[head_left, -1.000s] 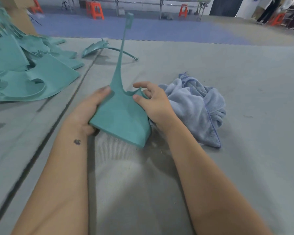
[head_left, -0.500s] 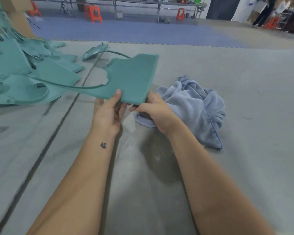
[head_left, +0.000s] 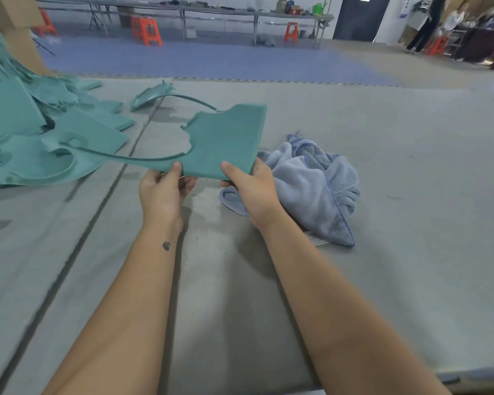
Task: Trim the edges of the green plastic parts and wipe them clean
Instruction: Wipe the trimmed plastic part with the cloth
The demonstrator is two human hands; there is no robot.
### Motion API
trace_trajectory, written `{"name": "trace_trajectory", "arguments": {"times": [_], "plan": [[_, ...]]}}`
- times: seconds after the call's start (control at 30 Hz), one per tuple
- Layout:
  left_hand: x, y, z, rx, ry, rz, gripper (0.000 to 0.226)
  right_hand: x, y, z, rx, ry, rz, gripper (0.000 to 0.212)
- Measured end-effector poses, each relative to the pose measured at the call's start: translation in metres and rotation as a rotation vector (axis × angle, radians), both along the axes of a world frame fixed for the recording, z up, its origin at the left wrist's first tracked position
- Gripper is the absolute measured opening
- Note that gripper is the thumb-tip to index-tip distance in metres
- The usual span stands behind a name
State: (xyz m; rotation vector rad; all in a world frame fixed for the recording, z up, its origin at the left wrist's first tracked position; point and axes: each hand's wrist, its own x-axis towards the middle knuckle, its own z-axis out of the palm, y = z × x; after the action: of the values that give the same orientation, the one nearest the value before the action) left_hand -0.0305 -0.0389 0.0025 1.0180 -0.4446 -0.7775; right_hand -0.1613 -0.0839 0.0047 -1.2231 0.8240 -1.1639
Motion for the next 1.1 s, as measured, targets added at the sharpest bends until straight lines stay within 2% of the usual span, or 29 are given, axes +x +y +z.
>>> {"name": "trace_trajectory", "arguments": {"times": [0.17, 0.27, 0.33, 0.4, 0.5, 0.6, 0.7, 0.8, 0.97, 1.1], "plan": [[0.003, 0.009, 0.006, -0.001, 0.038, -0.142, 0.008, -0.007, 0.011, 0.017, 0.036, 0.043, -0.097, 0.006], [-0.012, 0.015, 0.018, -0.017, 0.052, -0.226, 0.006, -0.018, 0.021, 0.031, 0.103, -0.135, -0.205, 0.012], [-0.041, 0.018, 0.03, -0.075, 0.057, -0.253, 0.007, -0.025, 0.03, 0.039, 0.08, -0.277, -0.302, 0.011], [-0.085, 0.021, 0.039, -0.153, 0.069, -0.304, 0.011, -0.034, 0.043, 0.045, 0.019, -0.33, -0.422, 0.012], [-0.158, 0.035, 0.037, -0.181, 0.116, -0.405, 0.023, -0.069, 0.066, 0.045, -0.123, -0.297, -0.665, 0.019], [-0.212, 0.051, 0.024, -0.135, 0.142, -0.58, 0.02, -0.13, 0.088, 0.037, -0.146, -0.273, -0.835, 0.014], [-0.259, 0.062, 0.017, -0.081, 0.08, -0.745, 0.019, -0.192, 0.11, 0.028, -0.105, -0.281, -0.931, 0.008], [-0.323, 0.083, 0.017, -0.056, -0.016, -0.801, 0.019, -0.248, 0.133, 0.022, -0.067, -0.313, -1.086, 0.011], [-0.44, 0.142, 0.006, -0.045, -0.335, -0.82, 0.008, -0.35, 0.186, 0.001, 0.013, -0.345, -1.407, 0.018], [-0.496, 0.191, -0.027, -0.035, -0.322, -1.077, 0.017, -0.412, 0.241, -0.039, 0.034, -0.439, -1.602, 0.013]]}}
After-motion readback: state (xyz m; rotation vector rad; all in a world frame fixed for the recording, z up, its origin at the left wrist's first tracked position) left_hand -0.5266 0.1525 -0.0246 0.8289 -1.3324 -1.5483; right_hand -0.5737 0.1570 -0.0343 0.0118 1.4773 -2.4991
